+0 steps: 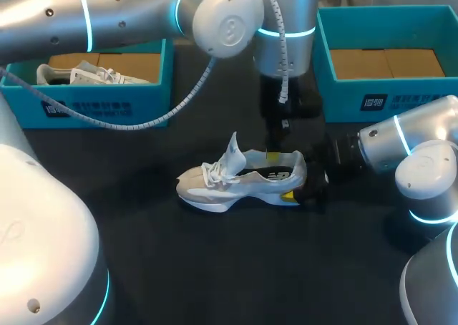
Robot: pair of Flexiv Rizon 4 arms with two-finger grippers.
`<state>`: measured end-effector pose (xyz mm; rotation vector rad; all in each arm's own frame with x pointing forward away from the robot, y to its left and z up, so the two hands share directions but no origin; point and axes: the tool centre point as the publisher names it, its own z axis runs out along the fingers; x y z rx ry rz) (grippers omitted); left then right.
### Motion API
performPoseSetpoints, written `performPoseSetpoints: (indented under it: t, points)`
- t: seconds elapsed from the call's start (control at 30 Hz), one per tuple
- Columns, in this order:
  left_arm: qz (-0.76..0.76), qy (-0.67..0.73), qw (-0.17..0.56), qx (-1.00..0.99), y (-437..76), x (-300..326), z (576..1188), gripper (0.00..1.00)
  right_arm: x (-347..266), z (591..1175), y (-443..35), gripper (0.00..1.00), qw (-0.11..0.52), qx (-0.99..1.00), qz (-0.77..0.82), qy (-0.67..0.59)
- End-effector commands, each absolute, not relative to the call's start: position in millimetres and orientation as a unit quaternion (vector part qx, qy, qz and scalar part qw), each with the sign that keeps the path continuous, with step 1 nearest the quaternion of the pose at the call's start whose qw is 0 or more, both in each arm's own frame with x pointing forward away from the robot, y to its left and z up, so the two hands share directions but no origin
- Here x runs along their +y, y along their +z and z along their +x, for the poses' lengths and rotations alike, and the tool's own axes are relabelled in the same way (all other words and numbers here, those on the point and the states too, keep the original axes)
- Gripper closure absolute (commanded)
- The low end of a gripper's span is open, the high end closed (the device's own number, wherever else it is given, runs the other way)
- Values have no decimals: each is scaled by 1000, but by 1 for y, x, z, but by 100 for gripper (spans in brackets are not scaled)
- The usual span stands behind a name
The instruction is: Take the shoe out of the shoebox, open the shoe tongue, remove and reinsert the insole, then place the shoe into the shoebox
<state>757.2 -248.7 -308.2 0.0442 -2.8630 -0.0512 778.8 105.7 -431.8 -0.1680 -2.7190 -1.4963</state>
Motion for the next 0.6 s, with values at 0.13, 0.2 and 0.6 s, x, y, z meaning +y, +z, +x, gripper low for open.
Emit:
performPoseSetpoints:
  t: [0.13,0.2,0.6]
  points:
    - [15,-17,138,-990,-308,-248,757,100,112,777,-444,100,17,-875,-54,-480]
    - [15,-17,138,-990,-308,-248,757,100,112,777,-444,100,17,-875,-54,-480]
    - [6,3,139,-990,-315,-245,757,100,112,777,-444,100,17,-875,-54,-480]
